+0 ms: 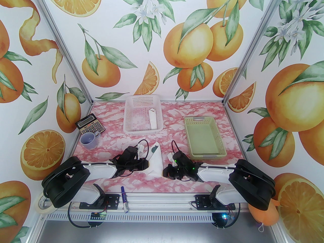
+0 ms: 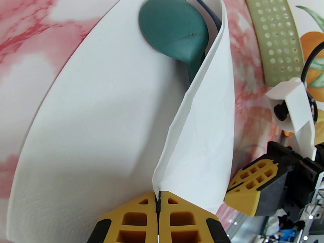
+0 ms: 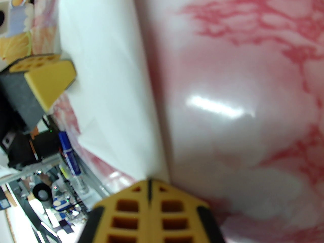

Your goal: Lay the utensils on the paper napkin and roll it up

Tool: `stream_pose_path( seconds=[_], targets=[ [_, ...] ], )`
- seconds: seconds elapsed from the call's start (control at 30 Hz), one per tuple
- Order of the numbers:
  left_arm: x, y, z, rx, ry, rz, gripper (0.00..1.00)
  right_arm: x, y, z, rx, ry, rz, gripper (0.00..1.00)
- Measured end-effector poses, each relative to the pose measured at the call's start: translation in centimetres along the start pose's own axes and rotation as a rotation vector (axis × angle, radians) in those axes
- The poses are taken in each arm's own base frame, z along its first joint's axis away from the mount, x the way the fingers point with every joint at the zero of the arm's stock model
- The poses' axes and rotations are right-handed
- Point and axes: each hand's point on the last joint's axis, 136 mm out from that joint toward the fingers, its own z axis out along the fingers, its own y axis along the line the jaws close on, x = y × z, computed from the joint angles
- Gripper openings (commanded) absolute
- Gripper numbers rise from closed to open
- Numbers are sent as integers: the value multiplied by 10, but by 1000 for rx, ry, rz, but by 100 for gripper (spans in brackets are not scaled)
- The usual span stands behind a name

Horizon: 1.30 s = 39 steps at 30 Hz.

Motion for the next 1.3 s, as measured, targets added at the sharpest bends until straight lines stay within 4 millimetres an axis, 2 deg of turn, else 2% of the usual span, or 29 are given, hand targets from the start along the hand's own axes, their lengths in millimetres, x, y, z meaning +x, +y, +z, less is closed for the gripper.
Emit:
stream_pose_path(
  seconds=[0.17,0.23,0.33,0.43,0.7,0.8,1.03,1.3],
  targets=[
    [1,1,-7,-27,3,15,17,-1,1,1,-1,-1,0,0],
    [-1,8,-12,-62,-6,19,22,-1,1,1,-1,-1,-1,0],
    [-12,12,-33,-82,-52,14,25,-3,3,3,0,2,-6,0],
    [-27,15,-52,-95,-117,8,34,-3,4,4,2,8,-13,0],
    [-39,37,-87,-143,-188,-65,52,-3,6,6,6,15,-24,0],
    [-37,43,-87,-147,-173,-93,53,-3,7,7,6,16,-28,0],
    [-22,53,-69,-157,-71,-133,52,-3,7,7,7,17,-31,0],
    [-19,58,-58,-152,-39,-138,49,-3,7,7,7,16,-31,0]
  ],
)
